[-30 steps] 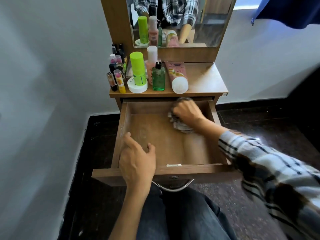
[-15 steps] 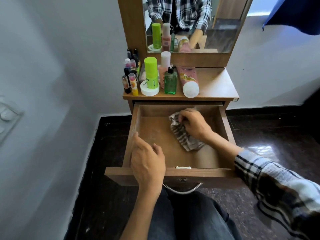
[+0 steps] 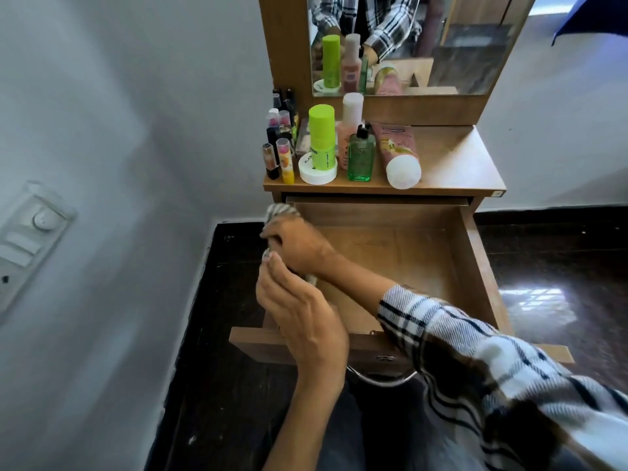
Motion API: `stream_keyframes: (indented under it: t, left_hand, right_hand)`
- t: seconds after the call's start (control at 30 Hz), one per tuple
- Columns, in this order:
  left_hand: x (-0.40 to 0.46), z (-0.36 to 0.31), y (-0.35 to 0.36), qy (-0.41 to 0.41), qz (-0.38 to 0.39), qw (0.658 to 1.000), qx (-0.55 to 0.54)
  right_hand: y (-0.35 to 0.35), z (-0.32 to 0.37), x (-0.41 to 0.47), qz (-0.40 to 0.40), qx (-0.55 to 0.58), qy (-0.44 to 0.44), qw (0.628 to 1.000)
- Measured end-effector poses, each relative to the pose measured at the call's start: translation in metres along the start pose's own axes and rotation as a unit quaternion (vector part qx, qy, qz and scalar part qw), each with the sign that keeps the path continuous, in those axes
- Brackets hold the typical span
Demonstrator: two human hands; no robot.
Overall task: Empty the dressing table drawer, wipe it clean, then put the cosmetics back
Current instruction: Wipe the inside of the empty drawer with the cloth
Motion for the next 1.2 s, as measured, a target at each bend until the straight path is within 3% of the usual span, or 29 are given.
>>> stream_keyframes:
  t: [0.1, 0.3, 0.43, 0.53, 0.6, 0.7, 0.9, 1.07, 1.2]
  left_hand:
    - [0.001, 0.002, 0.002, 0.003, 0.002, 1.000, -0.003]
    - [0.001, 0.003, 0.005, 0.006, -0.003, 1.000, -0.011]
    - [0.001, 0.003, 0.006, -0.013, 0.004, 1.000, -0.001]
    - [0.000, 0.001, 0.004, -0.014, 0.000, 1.000, 0.001]
    - [0.000, 0.001, 0.003, -0.009, -0.001, 1.000, 0.003]
    - [0.001, 0.003, 0.005, -0.008, 0.025, 1.000, -0.006]
    - [0.003, 0.002, 0.005, -0.003, 0.027, 0.999, -0.016]
    - [0.001, 0.001, 0.003, 0.011, 0.007, 0.999, -0.032]
    - [0.001, 0.004, 0.000, 0.008, -0.021, 0.998, -0.066]
  right_hand:
    - [-0.010, -0.032, 0.014, 0.017, -0.025, 0.049, 0.998]
    - [-0.001, -0.022, 0.007, 0.061, -0.038, 0.014, 0.997]
    - [0.007, 0.018, -0.043, 0.111, -0.014, -0.092, 0.989]
    - [0.000, 0.039, -0.075, 0.100, 0.061, -0.161, 0.980]
    - [0.008, 0.034, -0.068, 0.123, -0.007, -0.187, 0.975]
    - [0.017, 0.000, -0.035, 0.176, -0.092, -0.112, 0.974]
    - [-0.001, -0.048, 0.012, 0.105, -0.074, 0.001, 0.992]
    - [0.004, -0.030, 0.000, 0.093, -0.025, 0.002, 0.995]
    - [0.013, 0.011, -0.042, 0.128, 0.014, -0.078, 0.989]
Point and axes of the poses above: each hand's wrist, its own x-axis towards the middle knuckle, its own y-axis out of the palm, z = x × y, the point moved 8 cm from there along x, towards the middle knuckle, and after that the axes turned 12 degrees about z, right-handed, at the moved point
